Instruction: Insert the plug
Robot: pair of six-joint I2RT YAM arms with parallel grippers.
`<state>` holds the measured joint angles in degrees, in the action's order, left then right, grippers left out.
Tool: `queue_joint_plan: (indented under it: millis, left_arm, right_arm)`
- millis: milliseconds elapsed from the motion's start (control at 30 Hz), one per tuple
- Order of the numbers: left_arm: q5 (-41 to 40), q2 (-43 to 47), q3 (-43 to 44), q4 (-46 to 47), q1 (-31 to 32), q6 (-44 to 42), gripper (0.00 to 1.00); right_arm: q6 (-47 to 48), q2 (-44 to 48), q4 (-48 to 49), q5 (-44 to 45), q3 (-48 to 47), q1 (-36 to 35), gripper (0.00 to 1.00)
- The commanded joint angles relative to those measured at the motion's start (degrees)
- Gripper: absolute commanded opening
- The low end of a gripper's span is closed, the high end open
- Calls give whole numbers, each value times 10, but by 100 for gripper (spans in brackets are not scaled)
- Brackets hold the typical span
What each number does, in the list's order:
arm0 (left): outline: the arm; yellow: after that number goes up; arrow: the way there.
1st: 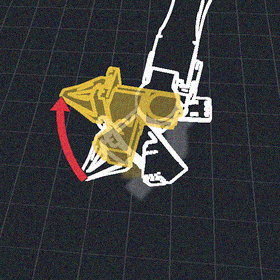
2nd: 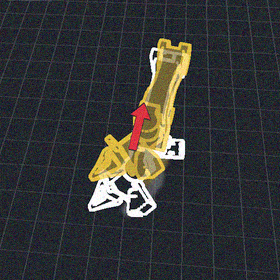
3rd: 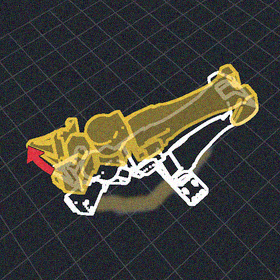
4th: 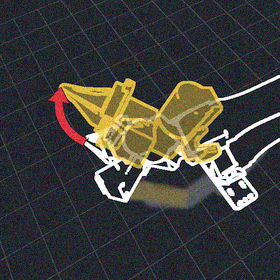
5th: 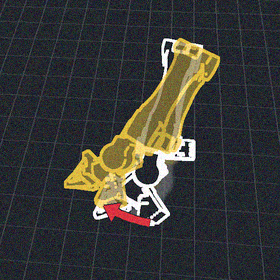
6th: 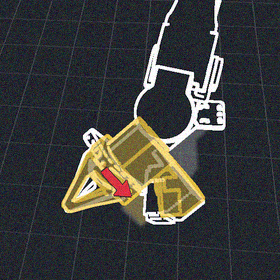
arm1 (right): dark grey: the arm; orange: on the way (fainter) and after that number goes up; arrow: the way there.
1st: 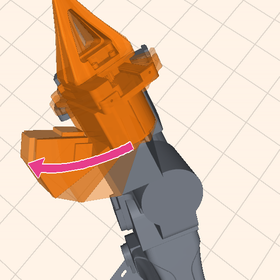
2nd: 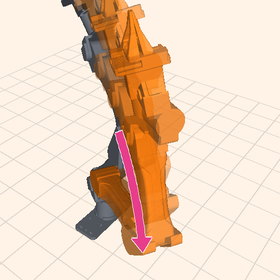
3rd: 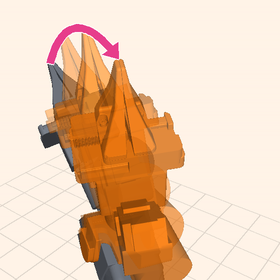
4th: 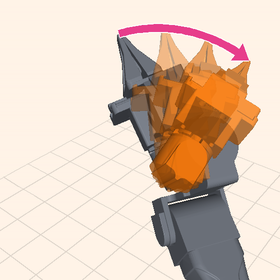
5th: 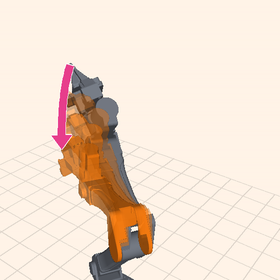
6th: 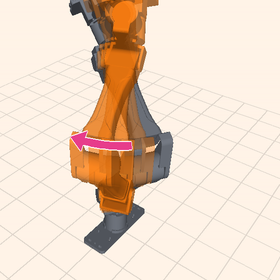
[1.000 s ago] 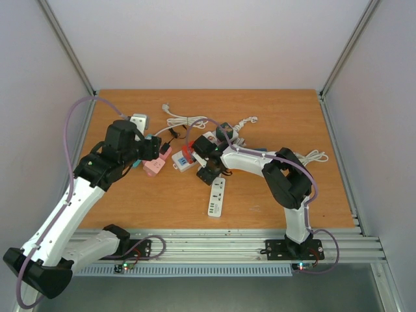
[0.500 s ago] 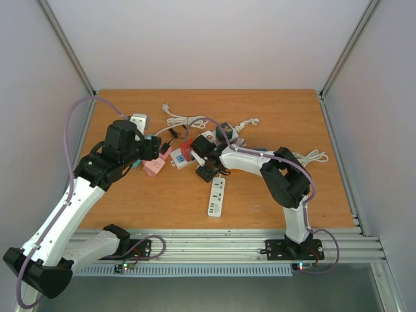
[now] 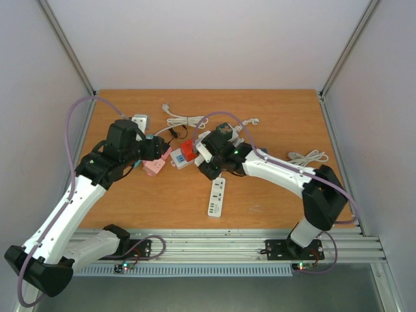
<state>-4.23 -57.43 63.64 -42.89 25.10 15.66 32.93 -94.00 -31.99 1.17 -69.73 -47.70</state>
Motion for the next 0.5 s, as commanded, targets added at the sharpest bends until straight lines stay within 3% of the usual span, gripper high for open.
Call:
queue_joint_plan:
  millis: [0, 267, 467]
  left_arm:
    - [100, 21, -10, 12, 0, 74, 76]
    - [328, 6, -72, 152, 0, 217, 77]
    - [396, -29, -55, 196, 0, 263, 77]
  right_arm:
    - [27, 62, 25, -50, 6, -10, 57]
    - [76, 151, 33, -154, -5, -17, 61]
    - [109, 150, 2, -192, -38, -23, 61]
